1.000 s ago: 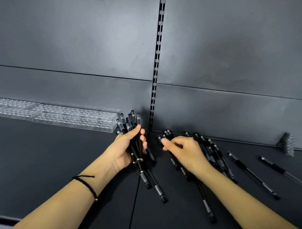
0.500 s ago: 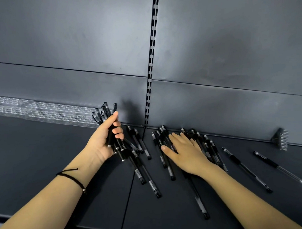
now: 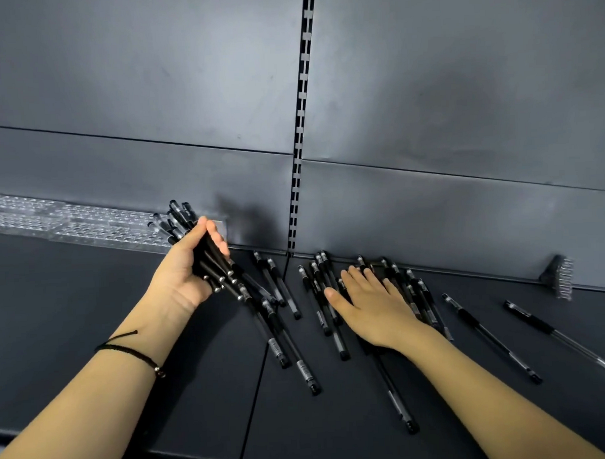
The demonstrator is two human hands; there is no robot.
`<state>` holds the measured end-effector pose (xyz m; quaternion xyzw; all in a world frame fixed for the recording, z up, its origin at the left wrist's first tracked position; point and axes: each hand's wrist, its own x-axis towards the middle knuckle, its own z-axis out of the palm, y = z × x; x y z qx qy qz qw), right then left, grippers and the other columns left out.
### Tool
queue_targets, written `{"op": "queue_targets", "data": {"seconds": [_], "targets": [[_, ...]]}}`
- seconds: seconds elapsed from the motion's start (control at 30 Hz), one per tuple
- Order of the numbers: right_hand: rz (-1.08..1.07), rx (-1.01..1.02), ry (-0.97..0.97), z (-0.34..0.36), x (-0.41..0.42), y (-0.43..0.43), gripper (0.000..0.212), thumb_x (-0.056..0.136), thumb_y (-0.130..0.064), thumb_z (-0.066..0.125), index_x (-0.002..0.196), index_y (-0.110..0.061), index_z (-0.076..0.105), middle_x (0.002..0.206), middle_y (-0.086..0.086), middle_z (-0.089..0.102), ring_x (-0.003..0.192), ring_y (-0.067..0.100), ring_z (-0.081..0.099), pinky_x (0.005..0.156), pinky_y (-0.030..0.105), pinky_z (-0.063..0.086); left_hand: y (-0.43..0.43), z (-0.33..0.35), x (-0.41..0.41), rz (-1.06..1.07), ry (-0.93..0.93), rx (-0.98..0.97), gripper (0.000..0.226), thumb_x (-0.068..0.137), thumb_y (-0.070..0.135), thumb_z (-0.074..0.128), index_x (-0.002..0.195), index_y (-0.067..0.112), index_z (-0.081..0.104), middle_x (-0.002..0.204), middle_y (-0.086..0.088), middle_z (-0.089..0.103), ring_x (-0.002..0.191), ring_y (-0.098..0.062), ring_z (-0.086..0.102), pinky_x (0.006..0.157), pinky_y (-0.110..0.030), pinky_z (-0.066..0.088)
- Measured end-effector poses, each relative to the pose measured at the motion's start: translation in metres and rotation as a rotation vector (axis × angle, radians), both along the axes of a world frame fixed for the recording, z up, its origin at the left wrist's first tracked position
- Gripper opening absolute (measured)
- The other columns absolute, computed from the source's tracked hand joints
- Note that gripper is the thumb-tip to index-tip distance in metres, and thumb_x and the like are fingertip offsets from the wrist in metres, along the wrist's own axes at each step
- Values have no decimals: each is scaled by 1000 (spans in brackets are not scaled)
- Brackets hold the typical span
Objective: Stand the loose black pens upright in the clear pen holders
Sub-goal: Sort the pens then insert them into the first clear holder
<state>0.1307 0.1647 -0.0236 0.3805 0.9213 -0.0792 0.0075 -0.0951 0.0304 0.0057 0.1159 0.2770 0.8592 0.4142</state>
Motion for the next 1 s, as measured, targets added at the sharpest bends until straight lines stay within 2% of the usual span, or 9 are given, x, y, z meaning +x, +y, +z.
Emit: {"op": "queue_targets", "data": {"seconds": [0.1,0.2,0.33,0.4,0.5,0.6,0.73,0.87,1.0], "targets": [[30,3,23,-2,-5,-6,71,95,-64,4,155,-25,1,162,-8,-7,148,12,-13,121,40,-6,-2,-1,-9,-18,-84,147,17,87,28,60,73,20,54,55,13,53,40,1,46,43,-10,41],[85,-13,120,-3,-9,-10,66,96,-61,6,154,-30,4,162,-12,-3,148,8,-10,121,39,-7,-3,-5,-17,-41,-164,233,30,83,43,61,68,18,52,51,12,46,37,-1,41,40,-9,37],[116,-46,382,7,-7,-1,54,101,-51,20,152,-35,17,162,-12,8,149,7,-2,120,38,-4,-2,-6,-15,-56,-182,194,38,85,49,59,65,17,51,48,12,43,35,-1,38,38,-10,35],[73,0,435,15,2,13,51,102,-45,29,152,-33,21,161,-10,12,149,11,1,121,38,0,-3,-5,-11,-69,-162,167,42,90,49,55,62,19,48,47,12,41,34,-2,37,38,-10,34],[-23,76,298,22,23,36,53,103,-42,31,153,-33,17,162,-8,6,150,15,-4,120,41,0,-5,-4,-6,-103,-114,128,46,94,46,54,56,21,47,47,11,39,35,-3,34,39,-11,32],[-134,20,93,19,37,54,56,102,-50,21,154,-35,8,163,-7,-4,149,19,-10,120,45,-1,-6,-4,-3,-137,-78,95,40,93,41,55,59,23,45,47,11,37,35,-4,32,38,-12,31],[-163,-42,-45,9,43,62,59,100,-56,15,154,-37,0,162,-8,-9,149,20,-12,119,47,-4,-5,-6,-2,-174,-56,74,33,93,40,55,65,26,45,46,11,37,34,-4,31,38,-13,30],[-135,-70,-56,3,42,62,61,100,-57,15,154,-34,-2,162,-7,-11,149,20,-14,120,44,-2,-4,-8,-2,-181,-39,58,31,92,38,55,65,26,48,46,11,37,34,-4,31,39,-12,28],[-64,-185,121,9,33,49,59,101,-54,17,155,-32,3,162,-7,-5,149,16,-11,120,38,-2,-2,-9,-3,-192,-28,50,31,90,35,58,63,24,48,48,11,38,34,-4,32,40,-12,31]]}}
